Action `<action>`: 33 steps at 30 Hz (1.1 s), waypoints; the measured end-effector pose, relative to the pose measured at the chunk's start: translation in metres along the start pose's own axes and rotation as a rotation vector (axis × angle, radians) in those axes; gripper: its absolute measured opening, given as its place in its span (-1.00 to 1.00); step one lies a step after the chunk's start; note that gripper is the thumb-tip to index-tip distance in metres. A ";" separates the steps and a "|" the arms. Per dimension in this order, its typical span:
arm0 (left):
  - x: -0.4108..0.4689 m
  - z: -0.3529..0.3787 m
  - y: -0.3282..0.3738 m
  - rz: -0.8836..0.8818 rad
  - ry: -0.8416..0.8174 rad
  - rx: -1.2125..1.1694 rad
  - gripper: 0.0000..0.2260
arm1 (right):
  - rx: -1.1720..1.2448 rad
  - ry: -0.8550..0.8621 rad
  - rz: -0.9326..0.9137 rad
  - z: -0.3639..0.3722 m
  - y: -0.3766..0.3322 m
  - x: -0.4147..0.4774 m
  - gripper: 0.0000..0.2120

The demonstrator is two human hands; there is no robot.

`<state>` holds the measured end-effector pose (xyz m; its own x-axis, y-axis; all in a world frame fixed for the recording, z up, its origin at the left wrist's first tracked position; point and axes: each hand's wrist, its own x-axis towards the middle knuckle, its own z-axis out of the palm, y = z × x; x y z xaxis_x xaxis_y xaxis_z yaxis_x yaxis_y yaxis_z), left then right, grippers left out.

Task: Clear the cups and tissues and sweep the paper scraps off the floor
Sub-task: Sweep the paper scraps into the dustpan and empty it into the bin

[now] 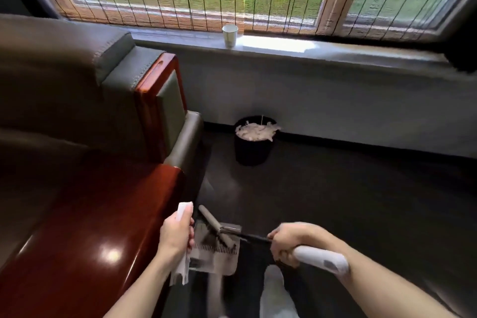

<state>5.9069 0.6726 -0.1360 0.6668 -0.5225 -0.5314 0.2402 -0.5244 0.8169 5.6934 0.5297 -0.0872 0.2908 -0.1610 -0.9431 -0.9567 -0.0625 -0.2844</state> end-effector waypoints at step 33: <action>-0.073 0.087 0.173 0.648 -0.161 0.588 -0.67 | 0.316 0.562 -0.180 -0.008 0.148 -0.115 -0.28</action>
<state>5.8382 0.5615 0.0248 0.4279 -0.9014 -0.0665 -0.5804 -0.3305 0.7442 5.5183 0.5313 -0.0200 0.3273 -0.6687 -0.6676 -0.8254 0.1417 -0.5465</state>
